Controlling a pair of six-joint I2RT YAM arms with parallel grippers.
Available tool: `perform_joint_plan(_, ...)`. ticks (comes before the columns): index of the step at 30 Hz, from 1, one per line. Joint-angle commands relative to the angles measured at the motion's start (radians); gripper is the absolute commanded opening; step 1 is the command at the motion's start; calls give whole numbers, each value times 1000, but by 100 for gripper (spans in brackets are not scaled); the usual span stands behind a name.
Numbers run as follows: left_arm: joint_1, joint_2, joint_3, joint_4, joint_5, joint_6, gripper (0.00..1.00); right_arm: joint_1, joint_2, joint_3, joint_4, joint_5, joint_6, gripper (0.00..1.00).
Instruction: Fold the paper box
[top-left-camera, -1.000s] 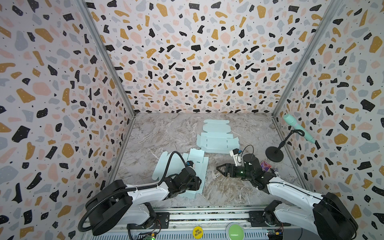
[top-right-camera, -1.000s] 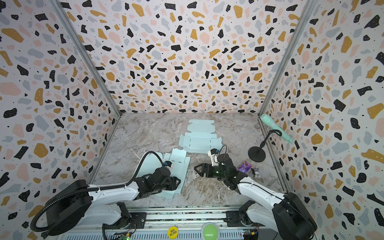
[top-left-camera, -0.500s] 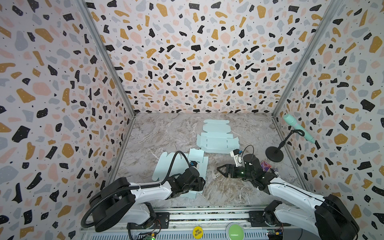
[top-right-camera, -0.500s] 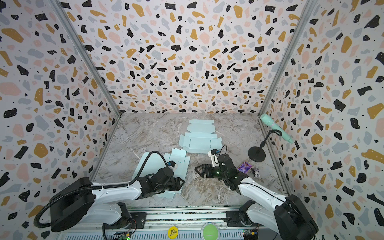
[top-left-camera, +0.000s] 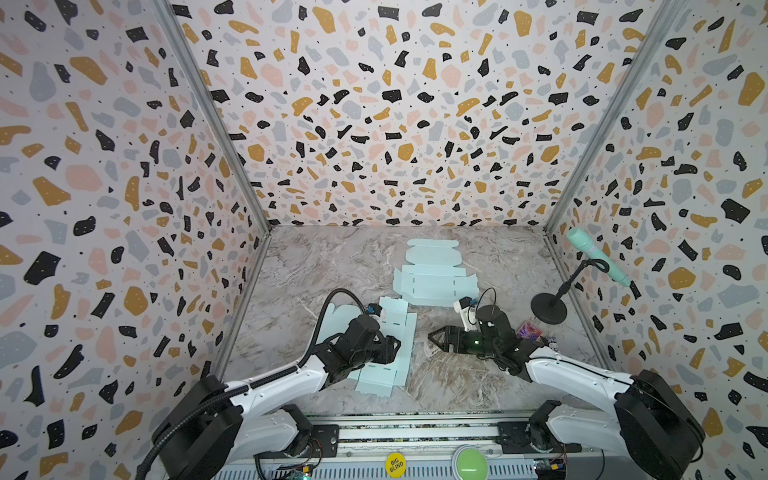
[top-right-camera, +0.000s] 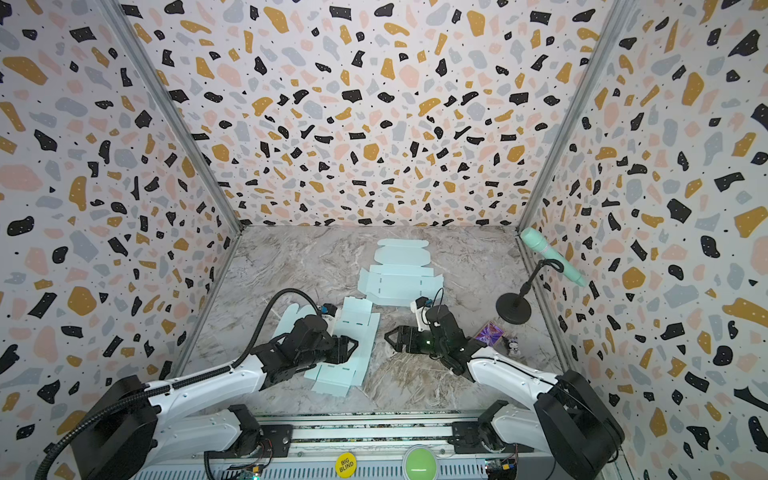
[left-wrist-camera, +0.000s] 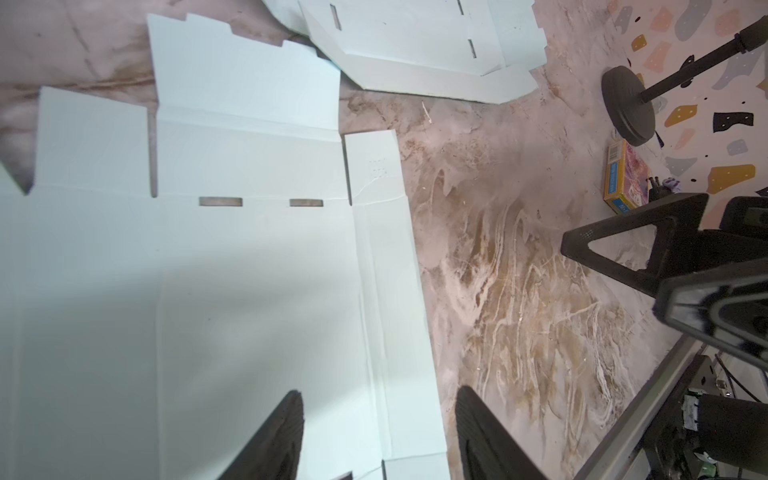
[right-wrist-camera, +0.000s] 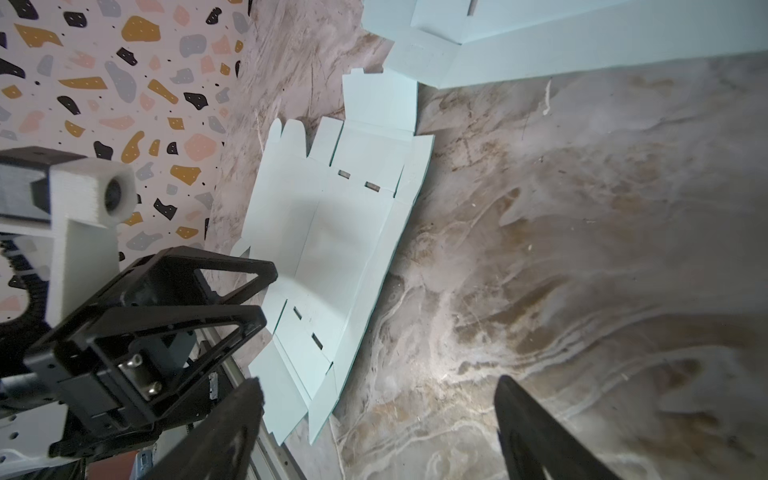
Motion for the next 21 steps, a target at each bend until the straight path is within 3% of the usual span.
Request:
perform_joint_plan(1,50,-34,-46,-16,12,36,60,20,33,26,47,15,41,87)
perform_joint_plan(10,88,11,-111,41,12,37,58,85,155,34,181,14,101,82)
perform_joint_plan(21,23,-59,-259,128,42,-21,61,122,289,11,334,0,113,77)
